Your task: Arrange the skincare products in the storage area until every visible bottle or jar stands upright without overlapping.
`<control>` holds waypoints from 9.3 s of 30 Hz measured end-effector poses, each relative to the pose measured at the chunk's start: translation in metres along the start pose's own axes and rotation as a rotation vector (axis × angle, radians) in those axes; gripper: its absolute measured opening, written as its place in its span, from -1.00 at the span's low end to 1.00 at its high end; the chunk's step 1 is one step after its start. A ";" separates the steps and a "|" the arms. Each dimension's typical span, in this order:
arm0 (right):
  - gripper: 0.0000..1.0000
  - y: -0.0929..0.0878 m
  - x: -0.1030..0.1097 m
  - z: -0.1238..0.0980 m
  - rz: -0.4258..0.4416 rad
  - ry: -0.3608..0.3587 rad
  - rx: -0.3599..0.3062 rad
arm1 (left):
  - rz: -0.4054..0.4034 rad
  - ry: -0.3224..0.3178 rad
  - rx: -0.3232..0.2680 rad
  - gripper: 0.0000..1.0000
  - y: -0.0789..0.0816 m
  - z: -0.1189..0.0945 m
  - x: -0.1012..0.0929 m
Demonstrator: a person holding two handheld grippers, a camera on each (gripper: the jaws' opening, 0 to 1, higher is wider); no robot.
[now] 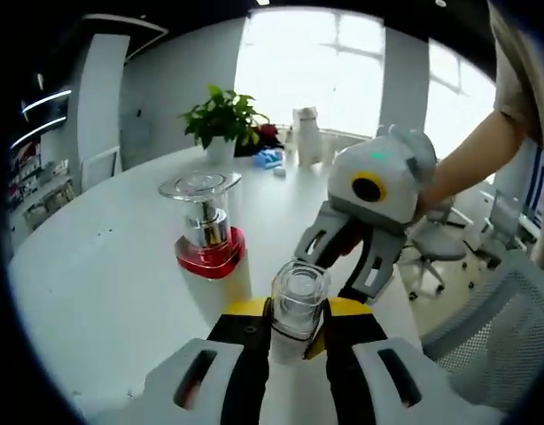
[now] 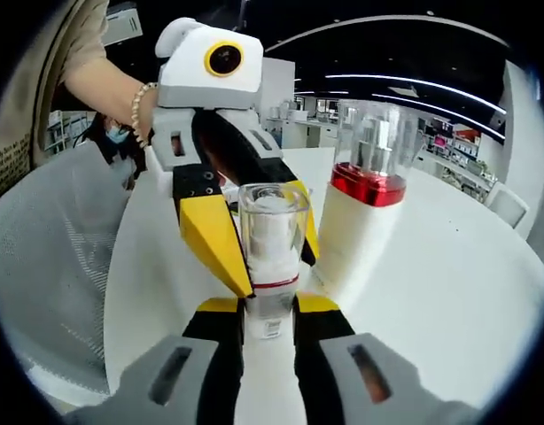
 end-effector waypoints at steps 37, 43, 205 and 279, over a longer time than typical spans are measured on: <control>-0.59 -0.006 -0.018 0.001 -0.115 0.148 0.088 | 0.024 0.090 0.055 -0.63 -0.015 -0.002 0.001; -0.56 -0.007 -0.019 0.001 -0.138 0.166 0.104 | 0.028 0.088 0.059 -0.63 -0.014 -0.001 -0.003; 0.12 0.100 -0.035 0.176 0.031 -0.065 0.484 | -0.614 0.577 -0.096 0.91 -0.141 -0.275 -0.053; -0.42 0.193 0.087 0.084 0.159 -0.204 0.019 | -0.690 0.526 -0.455 0.55 -0.049 -0.278 -0.060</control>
Point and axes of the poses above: the point that each gripper's makers call its tool centre point, and the gripper's own axes: z roughly forward along the fingers, x roughly to its left, y roughly out of its top, the point moved 9 cm from there along -z, roughly backward along the fingers, and after that the axes turned 5 degrees about -z, right-handed, at the moved point
